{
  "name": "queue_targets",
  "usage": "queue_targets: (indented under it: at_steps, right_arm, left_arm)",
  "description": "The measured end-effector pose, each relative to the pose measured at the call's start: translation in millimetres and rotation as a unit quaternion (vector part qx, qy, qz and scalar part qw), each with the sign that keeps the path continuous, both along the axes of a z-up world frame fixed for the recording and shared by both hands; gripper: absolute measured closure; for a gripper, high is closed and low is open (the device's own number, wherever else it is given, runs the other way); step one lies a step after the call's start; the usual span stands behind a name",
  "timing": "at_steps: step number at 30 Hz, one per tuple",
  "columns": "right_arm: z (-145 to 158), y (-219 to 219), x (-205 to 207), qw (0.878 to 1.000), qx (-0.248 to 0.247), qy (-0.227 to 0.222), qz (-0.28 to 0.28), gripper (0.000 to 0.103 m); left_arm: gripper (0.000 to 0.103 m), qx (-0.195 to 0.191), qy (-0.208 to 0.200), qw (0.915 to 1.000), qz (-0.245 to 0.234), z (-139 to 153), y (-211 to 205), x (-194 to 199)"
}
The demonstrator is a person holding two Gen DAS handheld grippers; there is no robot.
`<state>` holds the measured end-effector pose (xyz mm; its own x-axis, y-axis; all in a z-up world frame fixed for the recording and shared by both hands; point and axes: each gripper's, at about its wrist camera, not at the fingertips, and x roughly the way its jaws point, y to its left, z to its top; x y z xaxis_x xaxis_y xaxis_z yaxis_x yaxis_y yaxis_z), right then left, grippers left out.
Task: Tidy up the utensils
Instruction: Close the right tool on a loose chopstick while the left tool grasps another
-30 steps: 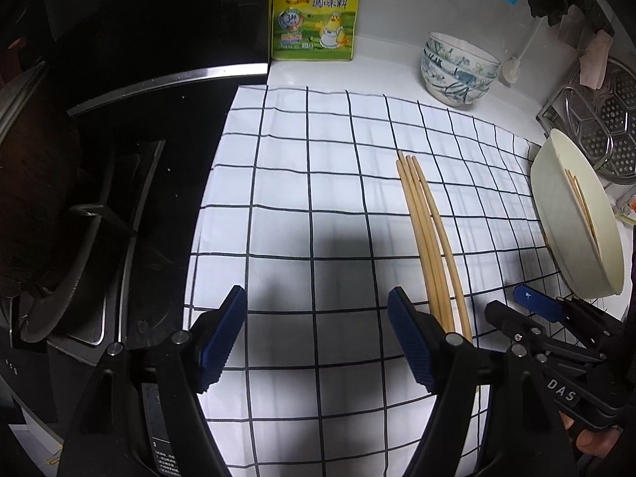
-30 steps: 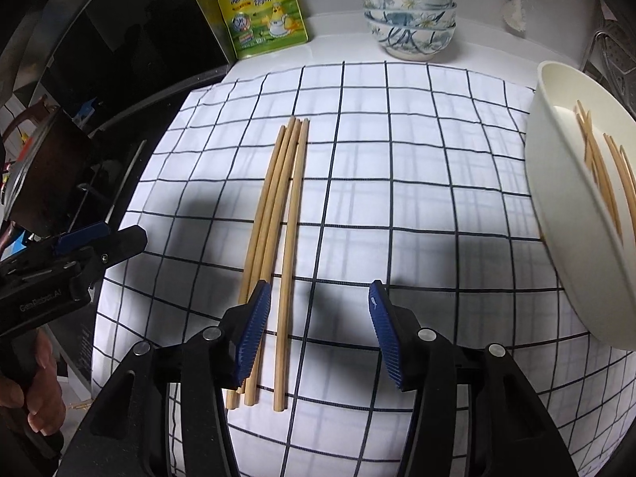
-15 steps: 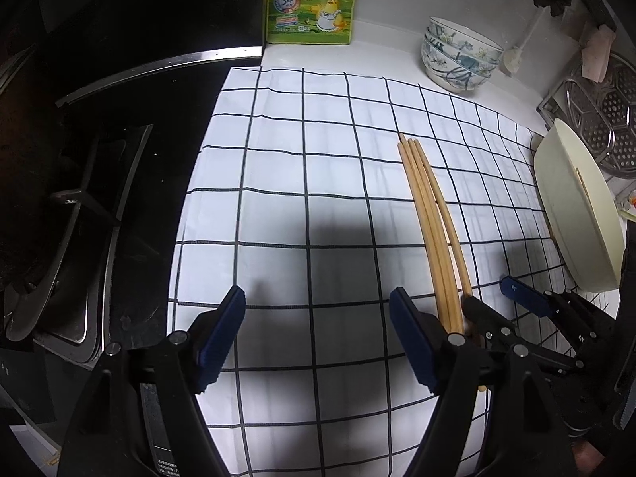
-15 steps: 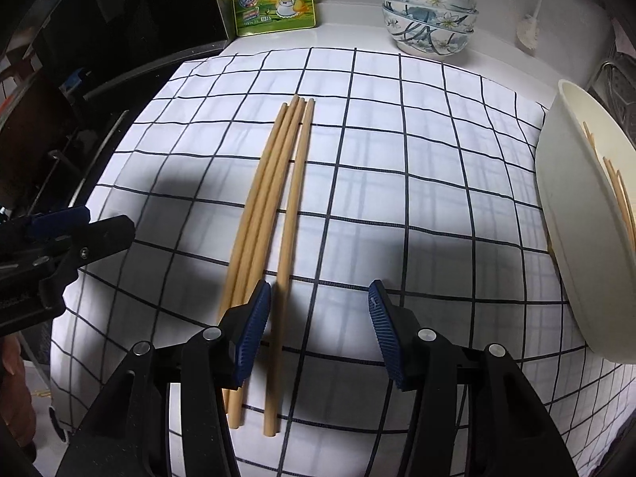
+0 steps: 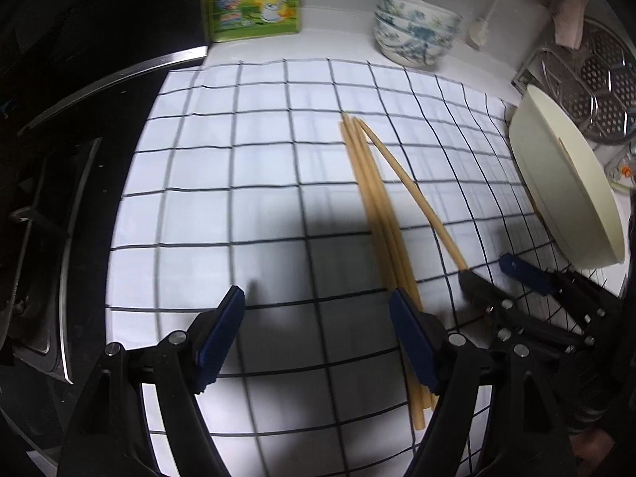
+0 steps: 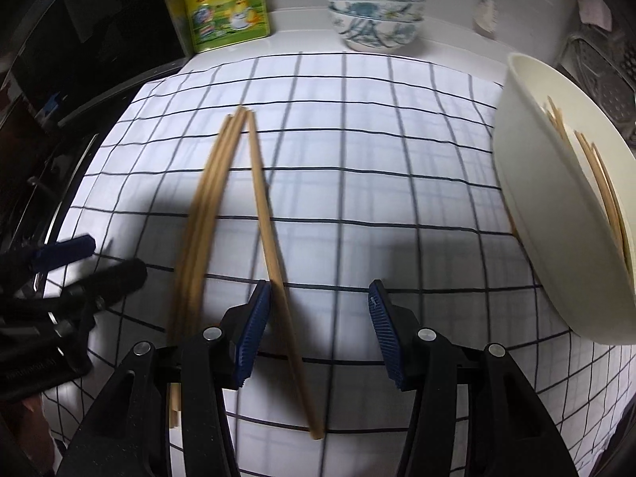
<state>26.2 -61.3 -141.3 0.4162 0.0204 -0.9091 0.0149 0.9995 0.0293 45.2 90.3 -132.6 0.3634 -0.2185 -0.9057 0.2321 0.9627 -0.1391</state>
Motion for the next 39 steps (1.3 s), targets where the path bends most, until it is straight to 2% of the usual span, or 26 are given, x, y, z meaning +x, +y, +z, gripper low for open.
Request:
queue_targets:
  at_steps: [8, 15, 19, 26, 36, 39]
  right_arm:
    - [2, -19, -3, 1.0, 0.023, -0.001, -0.018, 0.054]
    - [7, -16, -4, 1.0, 0.028, -0.008, -0.012, 0.054]
    - [7, -16, -4, 1.0, 0.026, -0.008, -0.009, 0.054]
    - [7, -11, -5, 1.0, 0.019, -0.009, 0.009, 0.054]
    - [0, 3, 11, 0.999, -0.021, -0.014, 0.04, 0.054]
    - [-3, 5, 12, 0.999, -0.025, -0.018, 0.043, 0.054]
  left_arm:
    - [0.029, 0.02, 0.003, 0.9996, -0.018, -11, -13, -4]
    - [0.023, 0.032, 0.0, 0.9993, -0.018, -13, -17, -3]
    - [0.022, 0.062, -0.006, 0.9979, -0.019, -16, -21, -3]
    - [0.022, 0.065, -0.008, 0.9978, 0.008, -16, 2, -1]
    - [0.024, 0.068, -0.025, 0.9972, 0.02, -15, -2, 22]
    - [0.032, 0.065, -0.03, 0.9972, 0.022, -14, -4, 28]
